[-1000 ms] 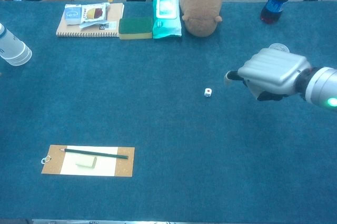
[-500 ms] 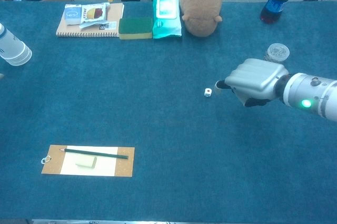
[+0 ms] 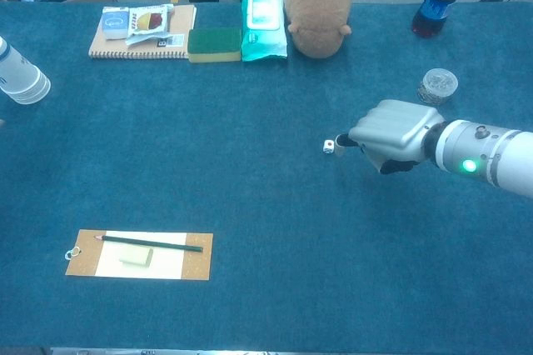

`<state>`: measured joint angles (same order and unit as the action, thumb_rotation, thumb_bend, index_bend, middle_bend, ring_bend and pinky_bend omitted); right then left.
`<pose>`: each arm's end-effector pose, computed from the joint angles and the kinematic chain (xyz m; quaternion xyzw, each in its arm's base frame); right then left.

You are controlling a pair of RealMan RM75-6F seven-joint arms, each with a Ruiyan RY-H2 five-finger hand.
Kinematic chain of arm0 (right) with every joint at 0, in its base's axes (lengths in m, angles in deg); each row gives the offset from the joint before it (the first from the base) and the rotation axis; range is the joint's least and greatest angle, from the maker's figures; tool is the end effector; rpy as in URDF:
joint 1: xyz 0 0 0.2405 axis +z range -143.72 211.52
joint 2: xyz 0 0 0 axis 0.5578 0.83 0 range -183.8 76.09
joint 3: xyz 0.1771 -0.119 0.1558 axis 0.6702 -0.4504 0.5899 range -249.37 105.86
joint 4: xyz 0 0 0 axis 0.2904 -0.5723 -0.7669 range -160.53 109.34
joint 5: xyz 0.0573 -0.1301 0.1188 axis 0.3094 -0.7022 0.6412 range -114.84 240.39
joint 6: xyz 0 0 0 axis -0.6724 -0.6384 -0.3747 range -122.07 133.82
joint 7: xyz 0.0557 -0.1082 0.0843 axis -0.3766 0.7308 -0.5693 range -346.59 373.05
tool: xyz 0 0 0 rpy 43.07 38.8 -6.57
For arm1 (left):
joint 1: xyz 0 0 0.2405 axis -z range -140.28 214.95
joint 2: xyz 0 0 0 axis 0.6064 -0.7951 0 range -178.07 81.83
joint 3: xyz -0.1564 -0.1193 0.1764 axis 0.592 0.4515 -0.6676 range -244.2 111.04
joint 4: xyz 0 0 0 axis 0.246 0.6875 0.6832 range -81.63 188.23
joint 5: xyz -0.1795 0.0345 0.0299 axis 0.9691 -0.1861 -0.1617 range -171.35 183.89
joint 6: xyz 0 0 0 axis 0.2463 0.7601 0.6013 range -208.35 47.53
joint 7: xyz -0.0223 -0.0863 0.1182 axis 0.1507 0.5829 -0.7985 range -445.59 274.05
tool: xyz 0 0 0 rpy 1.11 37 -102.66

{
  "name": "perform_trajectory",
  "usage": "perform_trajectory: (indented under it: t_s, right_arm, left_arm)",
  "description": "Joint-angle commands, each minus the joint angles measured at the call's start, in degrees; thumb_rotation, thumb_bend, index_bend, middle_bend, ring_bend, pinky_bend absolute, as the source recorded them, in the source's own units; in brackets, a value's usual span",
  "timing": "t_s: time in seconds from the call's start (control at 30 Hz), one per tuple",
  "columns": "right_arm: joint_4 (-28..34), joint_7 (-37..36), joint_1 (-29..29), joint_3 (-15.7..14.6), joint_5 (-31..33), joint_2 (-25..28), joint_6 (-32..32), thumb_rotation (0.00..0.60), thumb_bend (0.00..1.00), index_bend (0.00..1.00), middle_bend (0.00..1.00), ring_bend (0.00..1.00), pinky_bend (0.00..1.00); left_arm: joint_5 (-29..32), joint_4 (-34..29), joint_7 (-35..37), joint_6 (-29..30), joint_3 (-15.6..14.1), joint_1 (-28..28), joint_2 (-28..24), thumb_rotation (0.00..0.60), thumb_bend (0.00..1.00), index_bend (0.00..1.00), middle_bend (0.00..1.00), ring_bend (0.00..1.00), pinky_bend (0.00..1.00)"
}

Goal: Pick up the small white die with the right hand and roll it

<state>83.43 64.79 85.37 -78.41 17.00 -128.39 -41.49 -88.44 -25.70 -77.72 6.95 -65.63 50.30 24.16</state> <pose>-0.1620 -0.2730 0.0144 0.9014 -0.2611 0.1136 0.3261 -0.2903 0.2213 0.1490 -0.6523 -0.3265 -0.4639 0.5027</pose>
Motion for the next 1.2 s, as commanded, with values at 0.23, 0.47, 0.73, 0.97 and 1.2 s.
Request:
perform_trajectory:
  t_s: [0.23,0.47,0.73,0.97,1.2]
  right_arm:
    - [-2.01,-2.34,1.58,-0.16,0.5,-1.63,0.33,0.6,1.0,0.24,1.0,0.95,1.0]
    - [-3.45,-3.67,2.8,-0.29,0.77,-2.88,0.68,0.6,1.0,0.24,1.0,0.96,1.0]
    - [-4.4,-4.33,4.02,-1.03,1.57,-3.75,0.66,0.6,1.0,0.24,1.0,0.96,1.0]
    - [-4.7,-4.89,4.59,-1.57,2.18,-3.97,-0.04,0.6,1.0,0.24,1.0,0.96,1.0]
    - [-5.07,-5.58,4.9,-2.02,2.66,-4.01,-0.51,0.6,1.0,0.24,1.0,0.96,1.0]
  left_arm:
    - [0.22,0.67,0.58,-0.12,-0.1,-0.08,0.32,0.6,0.05,0.01,0.0,0.0,0.11]
    - [0.37,1.32,1.57,-0.03,-0.16,-0.21,0.59,0.6,0.05,0.01,0.0,0.0,0.11]
    - [0.52,2.14,2.68,0.17,-0.3,-0.47,0.84,0.6,0.05,0.01,0.0,0.0,0.11]
    - [0.55,2.7,2.99,-0.02,-0.35,-0.4,1.13,0.6,0.05,0.01,0.0,0.0,0.11]
    - [0.55,2.79,3.15,-0.05,-0.36,-0.37,1.27,0.6,0.05,0.01,0.0,0.0,0.11]
